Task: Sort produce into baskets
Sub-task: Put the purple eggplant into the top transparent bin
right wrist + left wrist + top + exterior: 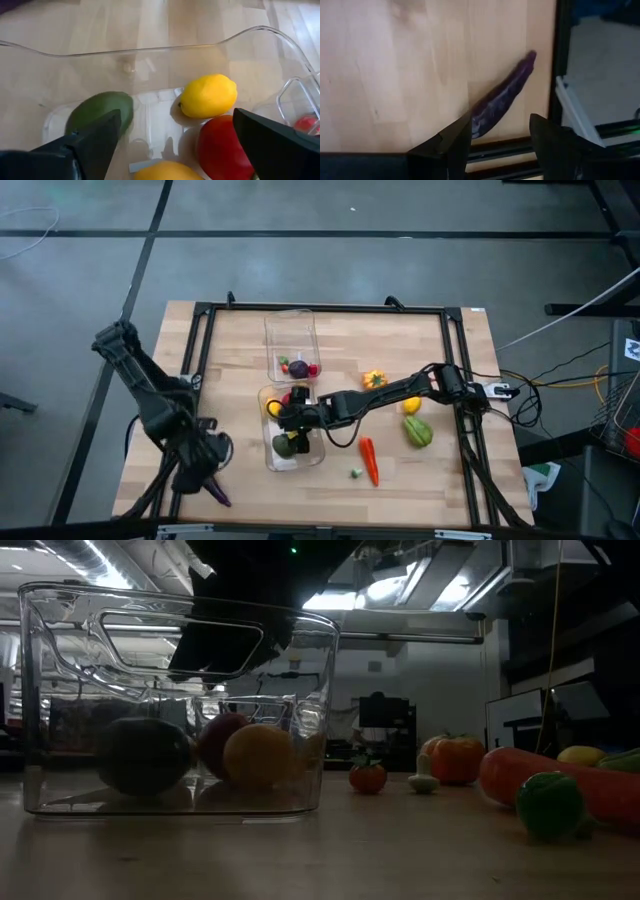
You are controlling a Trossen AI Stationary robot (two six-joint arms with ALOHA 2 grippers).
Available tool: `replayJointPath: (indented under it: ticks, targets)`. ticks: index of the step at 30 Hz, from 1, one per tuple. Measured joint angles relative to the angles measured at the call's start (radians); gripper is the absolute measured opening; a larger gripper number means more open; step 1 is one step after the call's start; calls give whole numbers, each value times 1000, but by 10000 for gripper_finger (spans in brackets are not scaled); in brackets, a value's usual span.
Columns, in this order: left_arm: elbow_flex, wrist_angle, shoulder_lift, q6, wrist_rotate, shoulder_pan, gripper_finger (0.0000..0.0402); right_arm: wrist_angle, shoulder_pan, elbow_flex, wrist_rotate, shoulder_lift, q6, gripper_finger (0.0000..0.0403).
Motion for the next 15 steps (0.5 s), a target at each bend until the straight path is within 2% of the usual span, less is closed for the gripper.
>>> replayJointPath:
  ticks: [5,15]
  targets:
    - [0,13,103,-29,-1,-41,194,0,-2,0,0,0,0,379]
    - [0,104,281,48,-1,-107,194,-1,-1,0,0,0,-33,379]
